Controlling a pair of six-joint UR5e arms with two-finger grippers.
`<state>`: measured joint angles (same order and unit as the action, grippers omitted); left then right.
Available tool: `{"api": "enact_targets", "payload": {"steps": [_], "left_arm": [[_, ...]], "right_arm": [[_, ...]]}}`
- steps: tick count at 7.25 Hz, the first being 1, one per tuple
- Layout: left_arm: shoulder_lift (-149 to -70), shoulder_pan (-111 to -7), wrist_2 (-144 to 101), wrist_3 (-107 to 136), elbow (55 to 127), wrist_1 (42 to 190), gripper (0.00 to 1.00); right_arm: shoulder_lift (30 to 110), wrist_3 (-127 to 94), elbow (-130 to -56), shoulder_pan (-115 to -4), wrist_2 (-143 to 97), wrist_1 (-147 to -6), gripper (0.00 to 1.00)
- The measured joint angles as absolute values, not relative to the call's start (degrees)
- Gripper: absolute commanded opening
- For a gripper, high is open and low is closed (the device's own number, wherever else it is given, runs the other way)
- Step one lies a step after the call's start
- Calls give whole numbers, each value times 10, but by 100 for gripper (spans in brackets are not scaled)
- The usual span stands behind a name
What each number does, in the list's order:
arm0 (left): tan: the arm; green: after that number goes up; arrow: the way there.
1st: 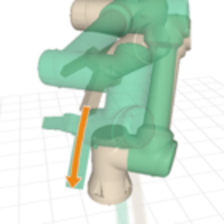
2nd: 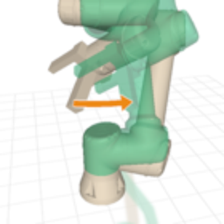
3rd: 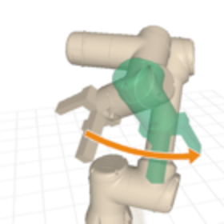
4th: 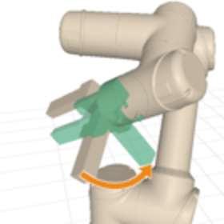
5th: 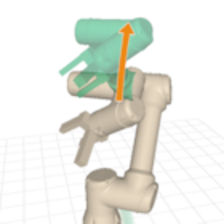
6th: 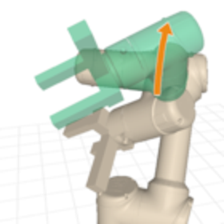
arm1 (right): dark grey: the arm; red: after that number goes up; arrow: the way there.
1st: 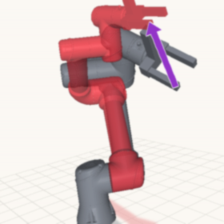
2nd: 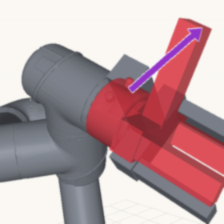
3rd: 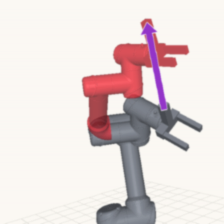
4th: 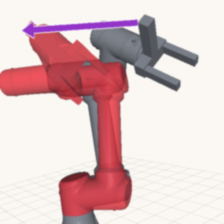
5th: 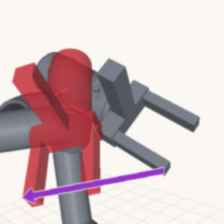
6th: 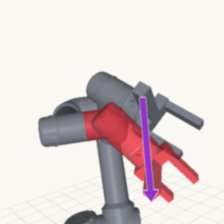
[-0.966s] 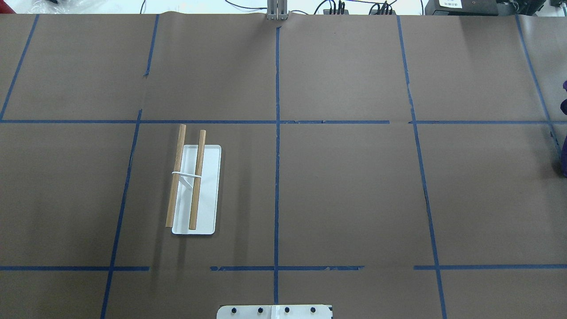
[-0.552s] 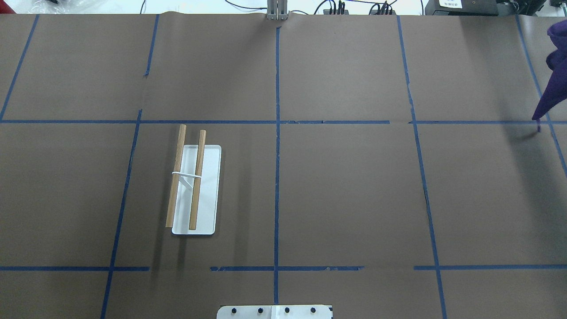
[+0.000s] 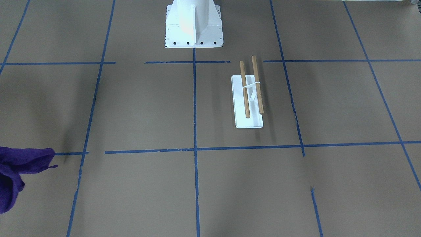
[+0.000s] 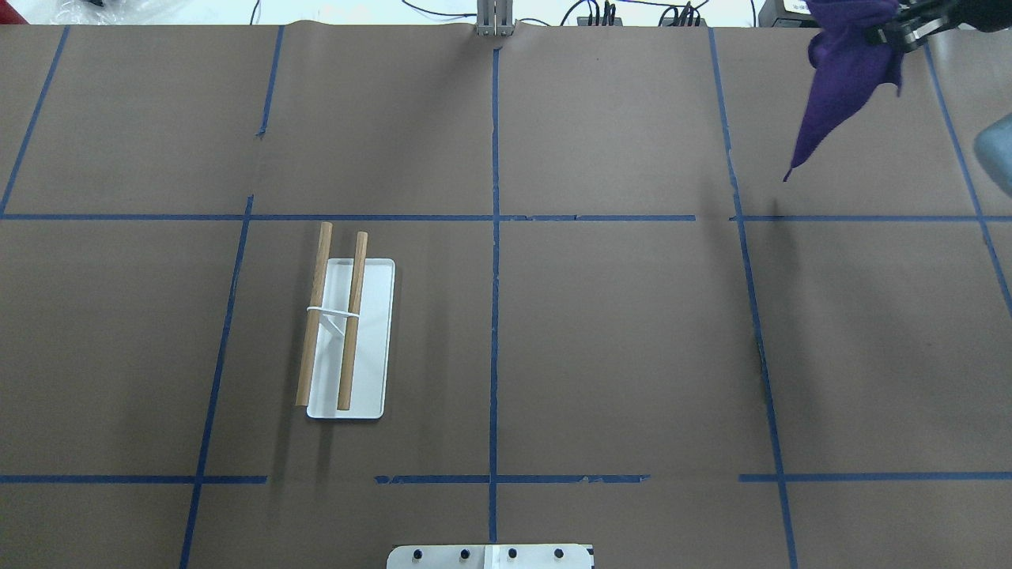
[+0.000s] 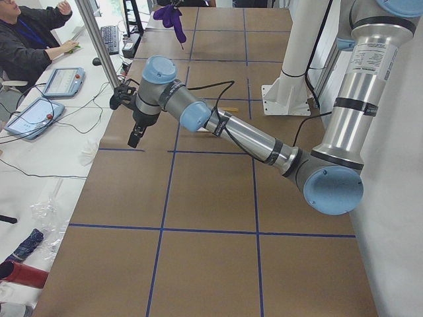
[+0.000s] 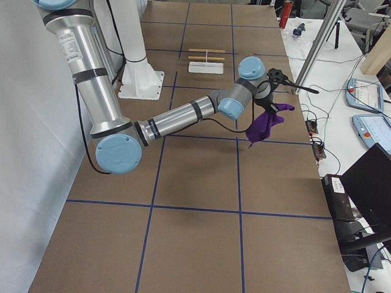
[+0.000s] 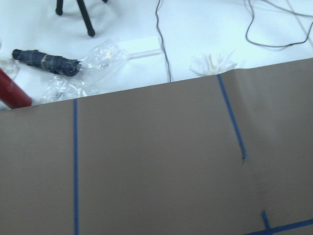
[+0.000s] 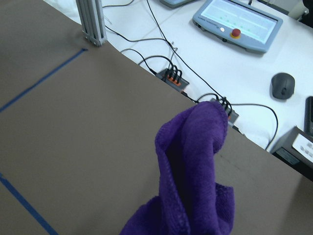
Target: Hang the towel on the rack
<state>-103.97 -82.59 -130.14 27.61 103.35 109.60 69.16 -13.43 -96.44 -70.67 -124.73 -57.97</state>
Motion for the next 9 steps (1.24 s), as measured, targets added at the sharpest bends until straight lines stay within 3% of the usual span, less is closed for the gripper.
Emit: {"api": "enact_targets", "payload": {"steps": [4, 7, 9], "left_arm": [[-1120, -708, -1251, 665, 1013, 1308, 100], [-1194, -622, -1190, 918, 1007, 1365, 100], [-1239, -569, -1149, 1035, 1003, 1375, 100]], "right_arm": [[601, -251, -1032, -592, -1094, -627, 0], [572, -268, -1143, -429, -856, -777, 0], [536, -269, -1165, -344, -736, -857, 0]]}}
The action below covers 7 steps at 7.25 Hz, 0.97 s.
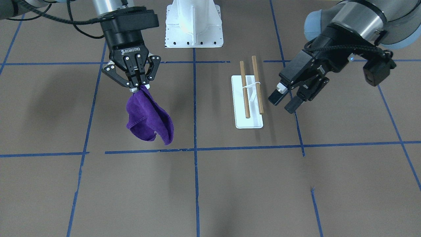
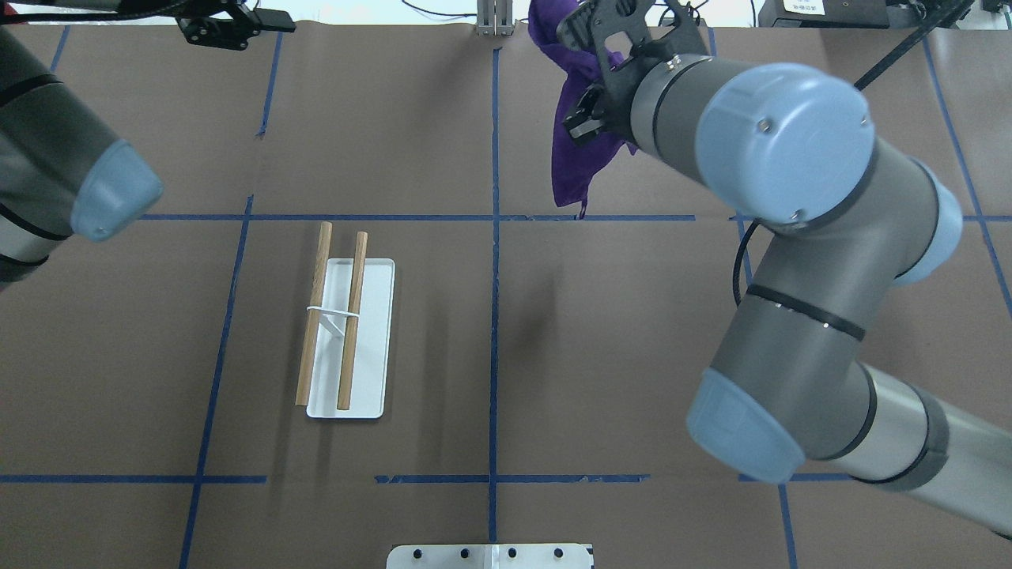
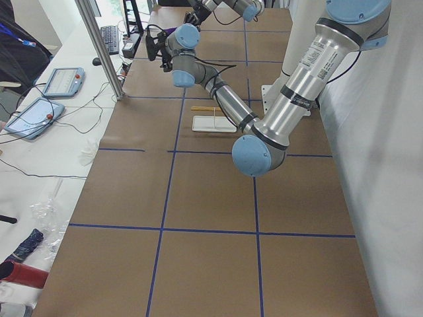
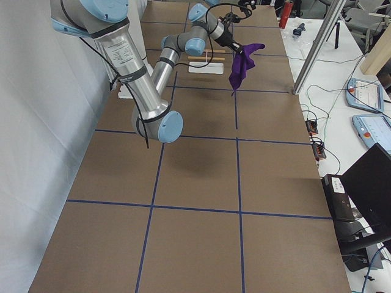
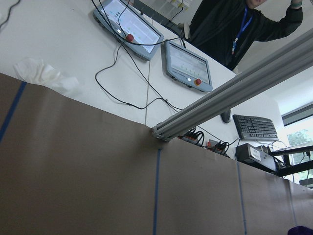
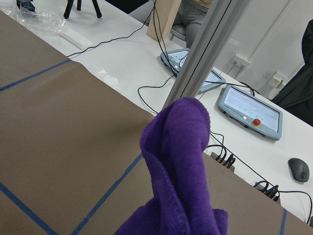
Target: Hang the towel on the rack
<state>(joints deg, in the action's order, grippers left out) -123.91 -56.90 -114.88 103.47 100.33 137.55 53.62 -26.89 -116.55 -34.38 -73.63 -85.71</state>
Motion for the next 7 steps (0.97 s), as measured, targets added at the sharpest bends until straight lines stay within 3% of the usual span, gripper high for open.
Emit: {"api": "enact_targets", "payload": {"steps": [4, 7], "left_arm": [[-1325, -484, -1061, 1078, 945, 1376, 100], [-1335, -468, -1048, 1075, 931, 1376, 100]], "right_arm": [[520, -270, -1181, -278, -667, -895, 0], [521, -273, -1184, -268, -655, -901, 0]]}}
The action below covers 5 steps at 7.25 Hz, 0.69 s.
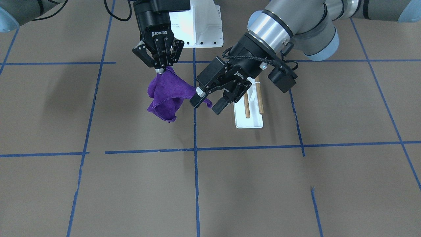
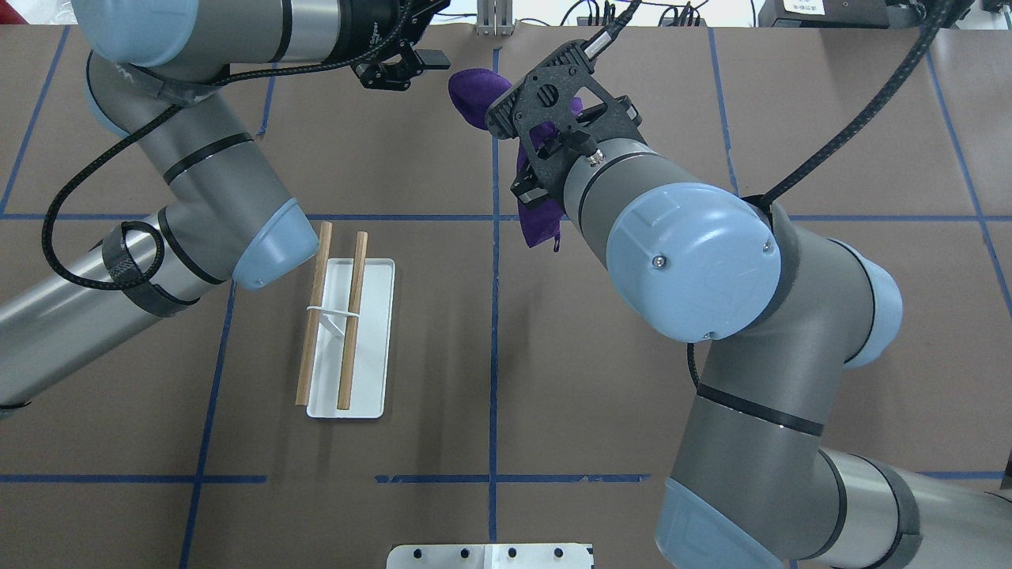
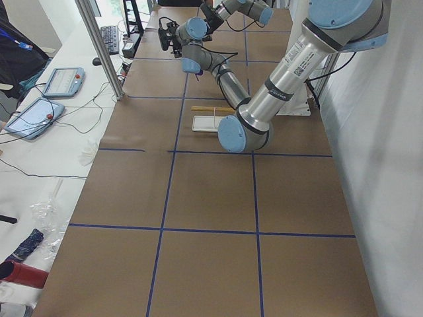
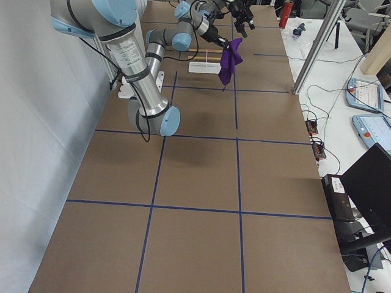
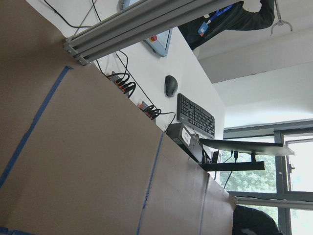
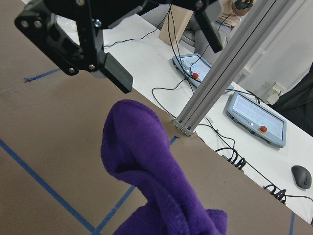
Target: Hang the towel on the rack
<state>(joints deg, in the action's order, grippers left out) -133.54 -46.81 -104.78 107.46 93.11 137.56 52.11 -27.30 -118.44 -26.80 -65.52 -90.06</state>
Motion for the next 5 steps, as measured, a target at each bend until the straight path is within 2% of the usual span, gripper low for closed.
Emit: {"api": "enact_targets", "payload": {"steps": [5], "left_arm": [[-1334, -463, -1050, 1071, 933, 1359, 100]], "right_arm": [[528, -273, -1178, -267, -596, -904, 0]]}}
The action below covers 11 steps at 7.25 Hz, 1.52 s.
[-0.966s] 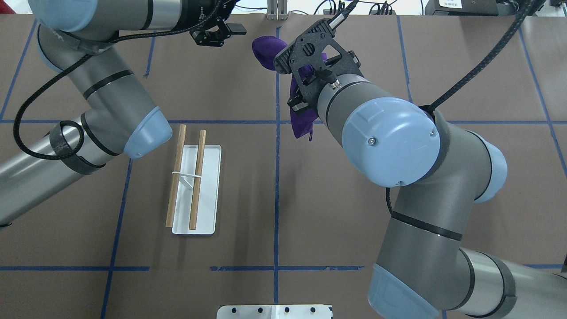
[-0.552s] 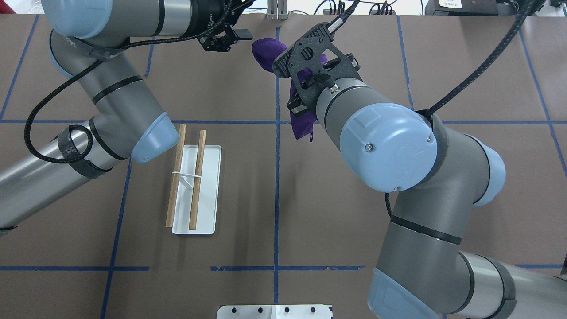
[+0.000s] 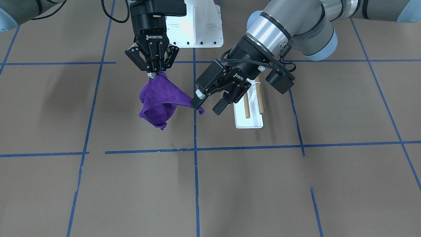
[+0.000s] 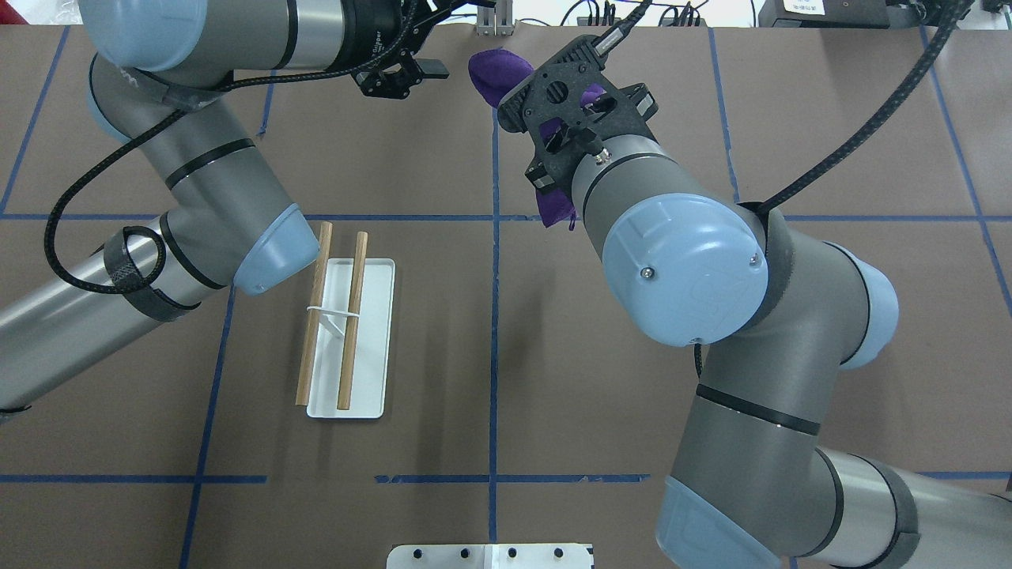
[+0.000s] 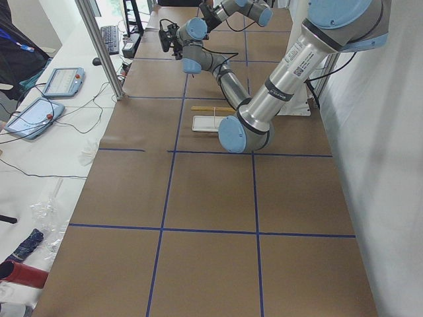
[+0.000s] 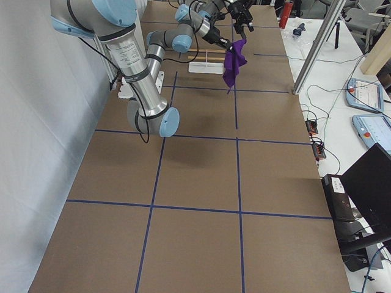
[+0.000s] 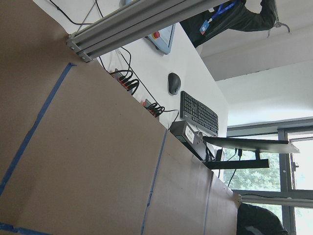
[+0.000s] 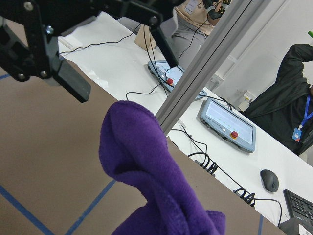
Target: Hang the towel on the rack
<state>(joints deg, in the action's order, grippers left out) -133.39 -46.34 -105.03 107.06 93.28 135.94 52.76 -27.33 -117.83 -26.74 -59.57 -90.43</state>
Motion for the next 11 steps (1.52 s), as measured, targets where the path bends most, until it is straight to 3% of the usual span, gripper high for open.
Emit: {"api": "enact_targets", "payload": {"steps": [6, 8, 10, 11], "left_arm": [[-1343, -427, -1049, 1071, 928, 1353, 99], [-1344, -418, -1049, 1071, 929, 1351, 90], [-1343, -417, -1049, 1071, 931, 1351, 88], [-1343, -417, -1049, 1071, 932, 1351, 74]], "right_arm": [[528, -286, -1180, -251, -590, -904, 0], [528, -287, -1182, -250, -590, -904, 0], [527, -287, -1182, -249, -590, -904, 0], [527, -287, -1183, -249, -590, -904, 0]]}}
